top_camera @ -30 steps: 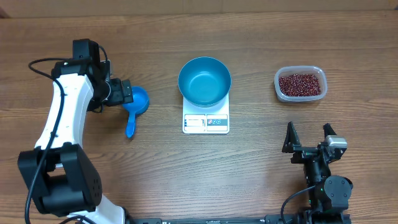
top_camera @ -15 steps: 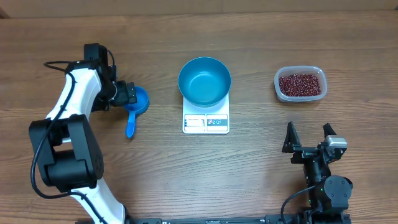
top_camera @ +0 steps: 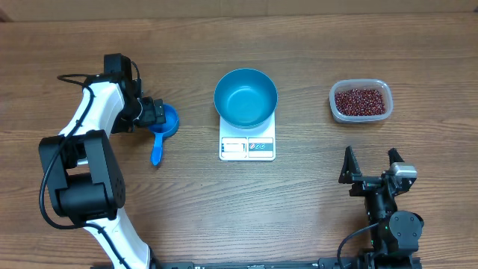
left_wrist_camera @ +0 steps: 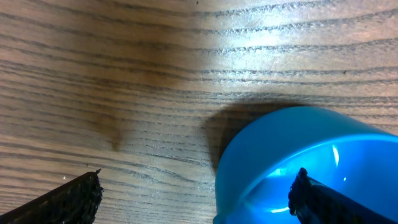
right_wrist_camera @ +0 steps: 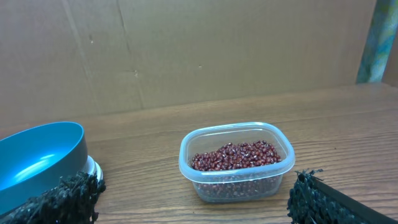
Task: Scoop item into bowl and weigh 150g on scale
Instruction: 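Move the left gripper forward to the blue scoop's handle, then close the left gripper on the blue scoop and lift it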
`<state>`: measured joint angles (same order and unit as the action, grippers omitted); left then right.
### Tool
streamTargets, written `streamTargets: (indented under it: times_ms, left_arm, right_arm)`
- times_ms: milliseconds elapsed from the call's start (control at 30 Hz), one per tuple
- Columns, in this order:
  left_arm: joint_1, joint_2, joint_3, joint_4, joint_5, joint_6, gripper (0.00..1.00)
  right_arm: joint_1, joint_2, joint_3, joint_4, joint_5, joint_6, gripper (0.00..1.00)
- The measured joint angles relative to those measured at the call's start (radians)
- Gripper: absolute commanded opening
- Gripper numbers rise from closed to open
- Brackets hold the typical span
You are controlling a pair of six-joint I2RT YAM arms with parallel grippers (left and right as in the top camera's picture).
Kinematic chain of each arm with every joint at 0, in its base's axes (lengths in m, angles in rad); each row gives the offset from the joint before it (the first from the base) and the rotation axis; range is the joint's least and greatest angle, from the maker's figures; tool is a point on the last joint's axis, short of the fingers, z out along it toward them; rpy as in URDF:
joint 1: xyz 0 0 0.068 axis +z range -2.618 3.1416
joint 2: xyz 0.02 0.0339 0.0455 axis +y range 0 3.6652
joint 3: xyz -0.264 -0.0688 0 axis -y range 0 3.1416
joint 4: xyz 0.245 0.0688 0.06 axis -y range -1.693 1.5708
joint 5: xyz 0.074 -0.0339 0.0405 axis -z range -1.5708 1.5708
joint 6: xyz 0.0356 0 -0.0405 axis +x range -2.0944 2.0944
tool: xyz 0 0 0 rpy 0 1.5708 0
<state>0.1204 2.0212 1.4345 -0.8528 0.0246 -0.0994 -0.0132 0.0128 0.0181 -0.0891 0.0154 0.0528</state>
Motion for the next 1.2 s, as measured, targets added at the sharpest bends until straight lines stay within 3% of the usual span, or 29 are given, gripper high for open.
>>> streamTargets:
  times_ms: [1200]
  left_arm:
    - [0.000,0.005,-0.069,0.095,-0.038,0.000,0.99]
  right_arm:
    - [0.000,0.000,0.000,0.000,0.000,0.000,1.00]
